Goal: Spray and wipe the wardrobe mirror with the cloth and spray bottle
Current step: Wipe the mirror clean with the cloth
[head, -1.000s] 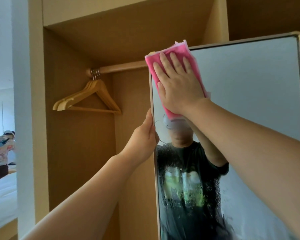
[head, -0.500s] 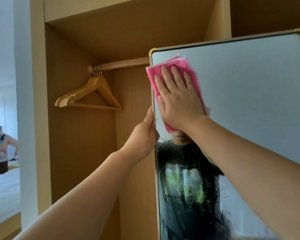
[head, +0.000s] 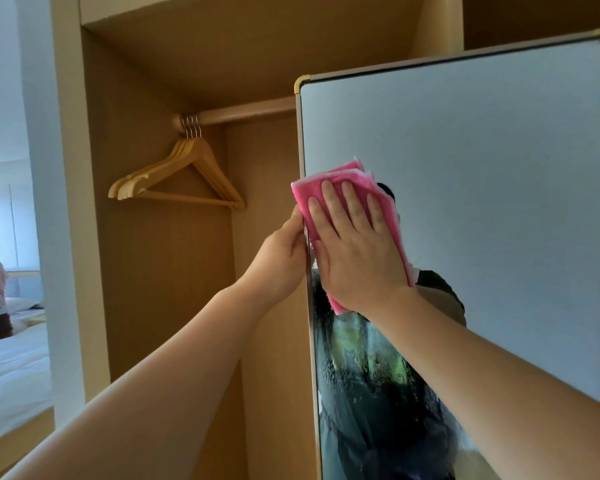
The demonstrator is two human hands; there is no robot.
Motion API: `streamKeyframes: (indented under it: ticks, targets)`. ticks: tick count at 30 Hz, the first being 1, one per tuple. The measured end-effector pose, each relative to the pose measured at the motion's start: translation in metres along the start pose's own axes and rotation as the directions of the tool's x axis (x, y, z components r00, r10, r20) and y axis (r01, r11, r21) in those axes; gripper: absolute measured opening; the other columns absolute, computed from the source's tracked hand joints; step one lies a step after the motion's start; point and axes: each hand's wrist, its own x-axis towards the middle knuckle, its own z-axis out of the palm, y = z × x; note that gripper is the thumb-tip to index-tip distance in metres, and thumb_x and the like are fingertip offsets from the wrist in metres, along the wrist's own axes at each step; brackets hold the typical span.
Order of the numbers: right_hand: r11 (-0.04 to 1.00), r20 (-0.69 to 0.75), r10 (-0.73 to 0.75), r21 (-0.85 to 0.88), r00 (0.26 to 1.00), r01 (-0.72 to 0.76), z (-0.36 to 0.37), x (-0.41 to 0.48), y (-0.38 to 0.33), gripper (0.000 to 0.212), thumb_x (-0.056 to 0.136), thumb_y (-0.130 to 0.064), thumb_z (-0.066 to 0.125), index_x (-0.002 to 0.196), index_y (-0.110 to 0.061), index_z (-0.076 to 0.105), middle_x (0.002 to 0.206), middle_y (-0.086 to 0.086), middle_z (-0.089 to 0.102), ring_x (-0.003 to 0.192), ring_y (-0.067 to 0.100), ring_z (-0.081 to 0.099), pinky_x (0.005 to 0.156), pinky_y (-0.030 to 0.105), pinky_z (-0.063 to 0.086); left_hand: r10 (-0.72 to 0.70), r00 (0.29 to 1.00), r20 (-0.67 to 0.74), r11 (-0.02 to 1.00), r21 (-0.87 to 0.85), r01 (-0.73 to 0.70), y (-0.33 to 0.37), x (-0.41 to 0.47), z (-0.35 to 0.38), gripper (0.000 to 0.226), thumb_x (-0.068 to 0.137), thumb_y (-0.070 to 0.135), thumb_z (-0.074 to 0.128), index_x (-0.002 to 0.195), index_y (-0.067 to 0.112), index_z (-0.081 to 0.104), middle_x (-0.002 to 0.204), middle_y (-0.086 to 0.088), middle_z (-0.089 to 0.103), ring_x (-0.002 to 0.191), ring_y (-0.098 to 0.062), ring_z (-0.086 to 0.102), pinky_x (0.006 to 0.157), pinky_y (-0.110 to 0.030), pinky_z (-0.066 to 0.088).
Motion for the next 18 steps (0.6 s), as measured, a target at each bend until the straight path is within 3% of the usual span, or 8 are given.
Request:
streamKeyframes:
  ticks: [5, 12, 15, 18]
  targets:
    - [1.0, 0.011, 0.001, 0.003, 1.0, -0.001, 0.004, -0.021, -0.008, 0.064, 0.099, -0.037, 0.02, 0.155, -0.01, 0.007, 0.162, 0.016, 0.006, 0.149, 0.035, -0.002, 0.12, 0.051, -0.002, -0.027, 1.0, -0.002, 1.0, 0.004, 0.027, 0.0, -0.005, -0.001, 0.039, 0.097, 0.019, 0.036, 0.131, 0.031, 0.049, 0.103, 0.01, 0.066, 0.096, -0.009, 0.064, 0.086, -0.038, 0.055]
    - [0.997, 0.029, 0.005, 0.082, 1.0, -0.007, 0.007, -0.045, -0.016, 0.062, 0.101, -0.038, 0.016, 0.155, -0.009, 0.007, 0.162, 0.016, 0.006, 0.149, 0.034, -0.002, 0.12, 0.053, 0.007, -0.068, 0.998, 0.017, 0.996, -0.06, 0.069, 0.004, -0.01, -0.003, 0.038, 0.09, 0.012, 0.04, 0.118, 0.032, 0.058, 0.106, 0.006, 0.068, 0.102, -0.014, 0.065, 0.089, -0.044, 0.054]
    - [0.993, 0.038, 0.005, 0.115, 0.999, -0.009, 0.008, -0.053, -0.019, 0.061, 0.101, -0.038, 0.018, 0.155, -0.01, 0.008, 0.162, 0.015, 0.007, 0.149, 0.034, 0.0, 0.12, 0.053, 0.009, -0.122, 0.991, 0.051, 0.989, -0.077, 0.125, 0.003, -0.011, -0.003, 0.057, 0.088, -0.002, 0.044, 0.139, 0.026, 0.045, 0.12, 0.006, 0.064, 0.114, -0.014, 0.059, 0.096, -0.042, 0.051]
    - [0.992, 0.048, 0.001, 0.128, 0.999, -0.007, 0.009, -0.061, -0.021, 0.061, 0.101, -0.037, 0.022, 0.155, -0.011, 0.01, 0.162, 0.015, 0.009, 0.149, 0.034, 0.001, 0.119, 0.054, 0.009, -0.15, 0.986, 0.076, 0.987, -0.055, 0.154, 0.003, -0.013, -0.003, 0.07, 0.091, -0.003, 0.049, 0.15, 0.026, 0.026, 0.13, 0.005, 0.057, 0.121, -0.014, 0.054, 0.099, -0.041, 0.048]
